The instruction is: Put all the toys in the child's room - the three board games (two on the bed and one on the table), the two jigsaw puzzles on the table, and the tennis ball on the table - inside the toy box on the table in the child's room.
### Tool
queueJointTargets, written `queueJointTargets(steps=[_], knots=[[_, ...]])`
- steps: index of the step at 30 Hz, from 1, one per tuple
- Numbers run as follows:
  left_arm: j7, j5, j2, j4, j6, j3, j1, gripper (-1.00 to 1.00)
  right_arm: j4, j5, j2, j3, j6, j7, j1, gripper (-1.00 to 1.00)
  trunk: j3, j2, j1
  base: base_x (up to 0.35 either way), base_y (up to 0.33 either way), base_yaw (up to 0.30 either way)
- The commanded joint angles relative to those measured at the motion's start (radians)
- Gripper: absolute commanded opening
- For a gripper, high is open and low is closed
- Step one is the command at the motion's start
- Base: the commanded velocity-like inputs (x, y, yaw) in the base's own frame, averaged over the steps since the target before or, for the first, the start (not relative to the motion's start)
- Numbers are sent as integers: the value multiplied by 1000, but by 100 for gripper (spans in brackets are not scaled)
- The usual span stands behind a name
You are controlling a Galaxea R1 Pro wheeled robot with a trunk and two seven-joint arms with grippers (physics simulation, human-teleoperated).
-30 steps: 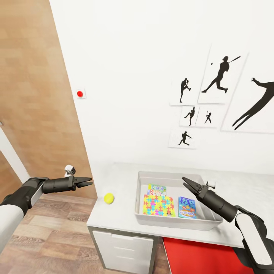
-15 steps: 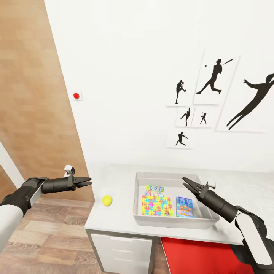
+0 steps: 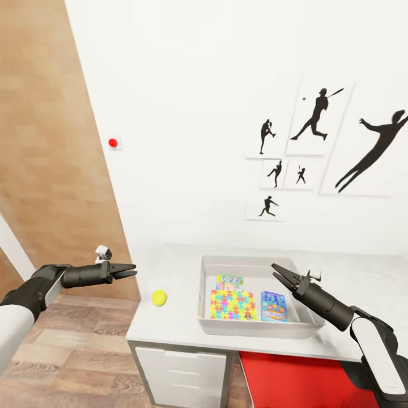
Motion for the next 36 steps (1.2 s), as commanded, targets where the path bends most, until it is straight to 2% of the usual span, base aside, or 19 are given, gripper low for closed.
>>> queueJointTargets(steps=[1,19,30,36], knots=[[-3,5,2,0,11,-6,-1,100,0,-2,0,-1,6,1,-1,100,-2,-2,1,-10,5,-155],[-4,5,4,0,10,-5,-1,100,1,-2,1,-1,6,1,-1,100,11,-2,1,-80,31,-239],[-3,5,4,0,9,-5,-1,100,10,-2,0,-2,5,1,-1,100,20,-2,1,-185,0,-253],[-6,5,5,0,9,-5,-1,100,16,-3,-5,-2,-17,1,-1,100,24,-2,1,-37,0,-253]])
